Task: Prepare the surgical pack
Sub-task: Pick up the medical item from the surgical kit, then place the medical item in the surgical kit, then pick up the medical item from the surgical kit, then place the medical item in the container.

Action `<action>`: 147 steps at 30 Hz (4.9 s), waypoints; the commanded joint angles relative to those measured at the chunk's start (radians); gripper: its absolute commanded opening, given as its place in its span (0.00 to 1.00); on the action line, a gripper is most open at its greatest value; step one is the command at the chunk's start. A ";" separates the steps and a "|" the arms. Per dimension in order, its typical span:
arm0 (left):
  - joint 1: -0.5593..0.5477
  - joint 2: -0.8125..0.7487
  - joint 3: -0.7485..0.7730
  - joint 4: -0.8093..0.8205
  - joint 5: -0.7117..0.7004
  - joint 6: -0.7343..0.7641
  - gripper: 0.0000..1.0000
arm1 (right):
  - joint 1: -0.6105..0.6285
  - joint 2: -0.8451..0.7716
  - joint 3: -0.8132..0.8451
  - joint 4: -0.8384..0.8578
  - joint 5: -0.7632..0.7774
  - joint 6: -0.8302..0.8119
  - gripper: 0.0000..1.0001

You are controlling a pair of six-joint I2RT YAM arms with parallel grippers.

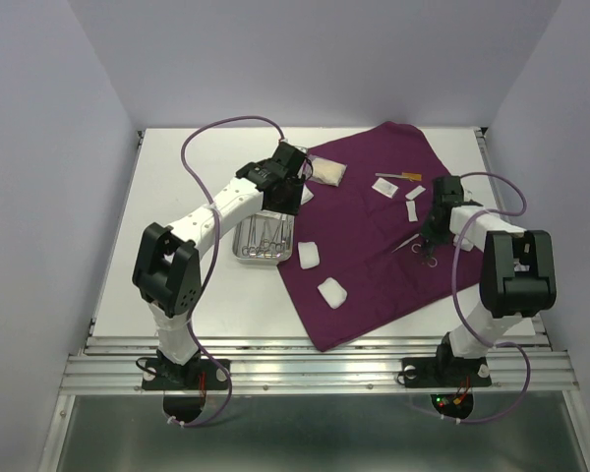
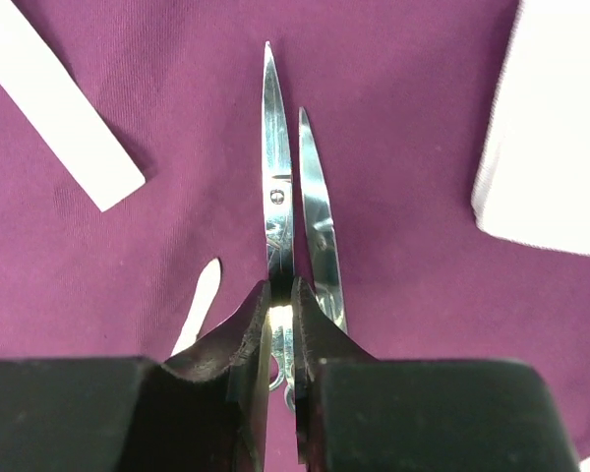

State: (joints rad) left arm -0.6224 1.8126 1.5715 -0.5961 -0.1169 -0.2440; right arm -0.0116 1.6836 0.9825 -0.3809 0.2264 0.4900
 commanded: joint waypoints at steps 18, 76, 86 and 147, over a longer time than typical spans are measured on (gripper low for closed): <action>-0.008 -0.021 0.044 -0.021 -0.076 -0.020 0.49 | 0.304 -0.058 0.151 -0.043 -0.085 0.100 0.06; -0.272 0.654 0.631 -0.176 -0.115 -0.255 0.29 | 0.121 -0.205 -0.005 -0.069 0.016 0.041 0.76; -0.273 0.461 0.507 -0.071 -0.113 -0.238 0.11 | 0.121 -0.214 -0.008 -0.072 0.024 0.035 0.76; -0.020 -0.102 -0.057 0.081 -0.182 -0.083 0.45 | 0.121 -0.042 0.016 0.011 -0.068 0.064 0.45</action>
State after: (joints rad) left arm -0.6395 1.7367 1.4887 -0.5190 -0.3141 -0.3195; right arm 0.1066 1.6272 0.9802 -0.4221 0.1791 0.5465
